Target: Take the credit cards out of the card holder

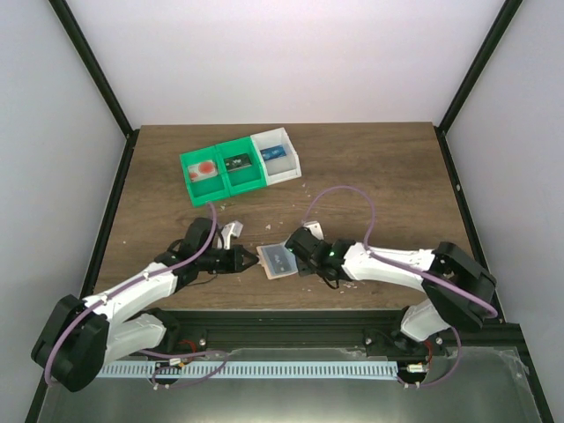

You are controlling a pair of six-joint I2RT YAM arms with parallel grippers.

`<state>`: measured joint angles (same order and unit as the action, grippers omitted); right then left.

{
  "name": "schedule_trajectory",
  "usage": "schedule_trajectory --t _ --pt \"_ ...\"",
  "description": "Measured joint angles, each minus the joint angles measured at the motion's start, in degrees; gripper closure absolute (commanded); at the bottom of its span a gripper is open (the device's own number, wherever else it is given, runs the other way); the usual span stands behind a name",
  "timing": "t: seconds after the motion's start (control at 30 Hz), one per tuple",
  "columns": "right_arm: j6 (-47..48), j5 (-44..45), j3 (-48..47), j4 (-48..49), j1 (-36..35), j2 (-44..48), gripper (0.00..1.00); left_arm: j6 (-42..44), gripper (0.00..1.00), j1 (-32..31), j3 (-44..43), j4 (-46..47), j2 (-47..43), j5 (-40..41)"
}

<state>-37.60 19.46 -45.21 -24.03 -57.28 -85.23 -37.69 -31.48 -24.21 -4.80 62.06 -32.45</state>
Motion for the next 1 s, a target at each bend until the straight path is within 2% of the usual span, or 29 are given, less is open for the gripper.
schedule_trajectory --t 0.07,0.2,0.33,0.53,0.73,0.77,0.93,1.0 --pt "0.07 0.00 -0.04 -0.52 0.09 1.01 0.57 0.20 1.00 0.00 0.00 -0.07 0.28 -0.07" --pt "1.75 -4.13 1.46 3.26 0.13 7.96 0.40 0.20 1.00 0.00 0.00 -0.13 0.50 0.17" --pt "3.61 -9.11 2.14 10.34 0.13 11.19 0.41 0.20 1.00 0.00 0.00 0.07 0.85 0.33" --pt "5.68 -12.92 0.11 13.38 0.57 3.28 0.67 -0.02 0.98 0.07 0.00 -0.50 1.46 4.68" --pt "6.95 -14.78 -1.68 16.00 3.37 -1.95 0.70 -1.62 0.92 0.11 0.00 -1.22 -0.33 7.28" --pt "7.08 -15.10 -1.68 16.41 3.72 -2.51 0.70 -2.05 0.90 0.11 0.00 -1.57 -0.87 8.15" --pt "7.08 -17.31 0.11 19.34 4.28 -4.11 0.74 -3.10 0.61 0.15 -0.17 -3.04 -3.08 11.32" --pt "6.95 -18.03 1.46 19.89 4.28 -4.37 0.76 -3.80 0.59 0.26 -0.81 -3.21 -3.30 11.61"
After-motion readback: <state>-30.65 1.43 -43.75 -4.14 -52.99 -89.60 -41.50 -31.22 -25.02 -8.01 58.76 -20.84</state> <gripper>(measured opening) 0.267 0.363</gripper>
